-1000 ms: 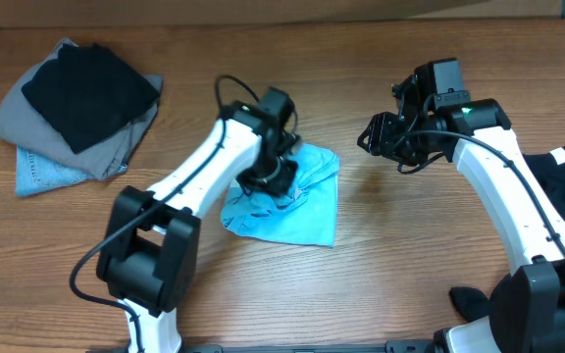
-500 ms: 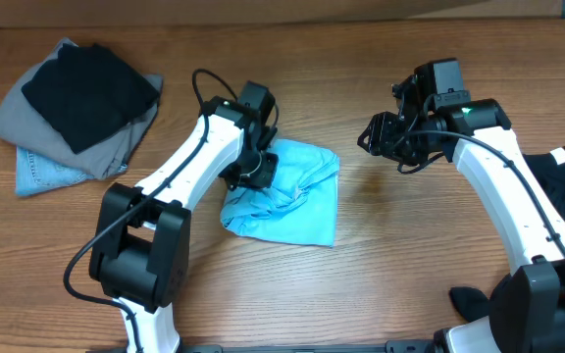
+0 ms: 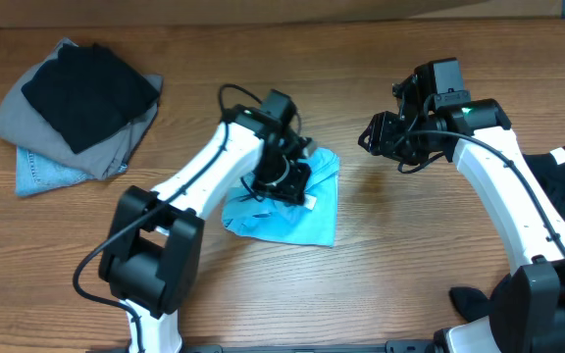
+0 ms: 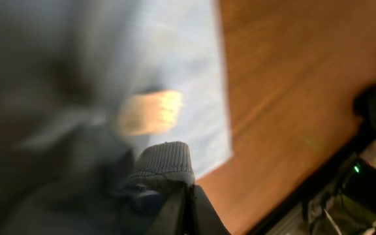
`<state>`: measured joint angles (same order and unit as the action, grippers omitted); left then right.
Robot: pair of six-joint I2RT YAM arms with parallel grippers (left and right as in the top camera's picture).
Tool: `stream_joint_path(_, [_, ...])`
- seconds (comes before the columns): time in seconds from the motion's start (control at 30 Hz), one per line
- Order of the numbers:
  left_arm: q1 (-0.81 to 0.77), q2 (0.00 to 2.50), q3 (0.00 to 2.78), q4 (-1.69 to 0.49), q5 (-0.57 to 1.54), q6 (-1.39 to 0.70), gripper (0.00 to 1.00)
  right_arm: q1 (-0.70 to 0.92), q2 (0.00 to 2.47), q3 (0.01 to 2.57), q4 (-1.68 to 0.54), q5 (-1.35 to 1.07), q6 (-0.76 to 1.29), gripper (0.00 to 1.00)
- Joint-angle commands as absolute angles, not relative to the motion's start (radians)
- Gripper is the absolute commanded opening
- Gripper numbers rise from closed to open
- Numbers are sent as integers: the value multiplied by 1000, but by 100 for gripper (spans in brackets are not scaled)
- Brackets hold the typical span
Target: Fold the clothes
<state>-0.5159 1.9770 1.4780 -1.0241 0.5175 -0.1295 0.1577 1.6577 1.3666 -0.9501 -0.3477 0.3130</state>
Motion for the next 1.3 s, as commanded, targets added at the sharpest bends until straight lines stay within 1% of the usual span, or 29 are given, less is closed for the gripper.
stream_joint_path(0.0, [-571, 1966, 1478, -1024, 572, -112, 4, 158, 1637, 1361, -945, -324, 306, 52])
stream_joint_path(0.27, [-656, 1966, 1478, -1027, 564, -113, 4, 158, 1637, 1361, -945, -323, 306, 52])
stream_joint_path(0.37, [-661, 1966, 1479, -1025, 601, -112, 4, 158, 1637, 1361, -945, -323, 307, 51])
stream_joint_path(0.7, [-663, 1966, 1478, -1036, 604, -113, 4, 158, 1637, 1361, -937, -323, 307, 52])
stream_joint_path(0.77, [-663, 1966, 1478, -1050, 629, -113, 8, 158, 1637, 1361, -940, -323, 307, 54])
stream_joint_path(0.87, [-662, 1966, 1485, -1078, 675, -112, 39, 158, 1637, 1361, -946, -329, 307, 55])
stream_joint_path(0.9, [-659, 1966, 1491, -1088, 677, -112, 44, 158, 1637, 1361, -948, -335, 307, 55])
stream_joint_path(0.97, [-648, 1966, 1514, -1105, 681, -107, 46, 158, 1637, 1361, -950, -343, 307, 55])
stream_joint_path(1.1, [-600, 1966, 1625, -1194, 638, -66, 41, 158, 1637, 1359, -961, -402, 307, 55])
stream_joint_path(1.27, [-510, 1966, 1801, -1300, 361, -67, 42, 193, 1644, 1322, -943, -458, 310, 46])
